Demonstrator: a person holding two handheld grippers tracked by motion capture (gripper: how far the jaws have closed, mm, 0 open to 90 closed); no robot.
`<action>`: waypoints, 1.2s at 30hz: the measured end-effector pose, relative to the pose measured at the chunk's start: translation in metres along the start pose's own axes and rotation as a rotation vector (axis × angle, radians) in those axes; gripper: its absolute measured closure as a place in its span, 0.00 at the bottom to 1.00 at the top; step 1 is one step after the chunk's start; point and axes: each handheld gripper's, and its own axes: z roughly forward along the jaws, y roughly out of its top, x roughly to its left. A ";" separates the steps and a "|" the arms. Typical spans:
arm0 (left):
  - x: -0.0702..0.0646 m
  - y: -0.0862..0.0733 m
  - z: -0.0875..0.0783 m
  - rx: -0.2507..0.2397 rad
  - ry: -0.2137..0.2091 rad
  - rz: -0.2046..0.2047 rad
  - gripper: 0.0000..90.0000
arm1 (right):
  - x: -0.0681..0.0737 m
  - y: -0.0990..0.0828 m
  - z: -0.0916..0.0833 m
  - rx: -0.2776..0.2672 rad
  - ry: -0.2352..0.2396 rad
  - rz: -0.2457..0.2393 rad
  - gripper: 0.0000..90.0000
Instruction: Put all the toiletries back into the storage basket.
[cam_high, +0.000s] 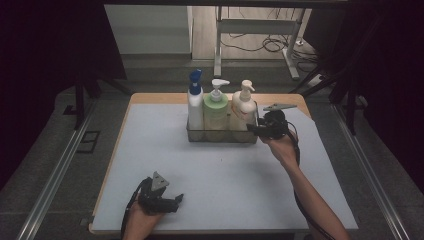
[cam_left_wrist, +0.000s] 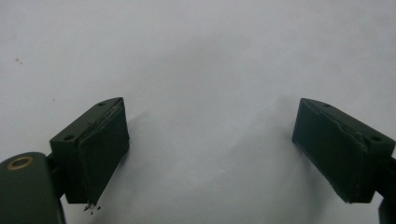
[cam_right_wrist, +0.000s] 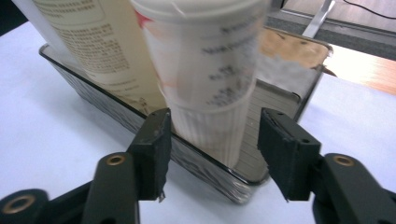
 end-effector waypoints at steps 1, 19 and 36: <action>0.000 0.000 0.000 0.000 0.000 0.000 0.12 | -0.001 -0.001 -0.001 -0.001 -0.004 0.004 0.56; 0.000 0.000 0.000 0.001 0.001 0.002 0.12 | -0.020 0.009 0.020 0.027 -0.065 0.008 1.00; 0.000 0.000 0.000 0.000 0.000 0.000 0.12 | -0.029 0.014 0.043 0.071 -0.039 0.022 1.00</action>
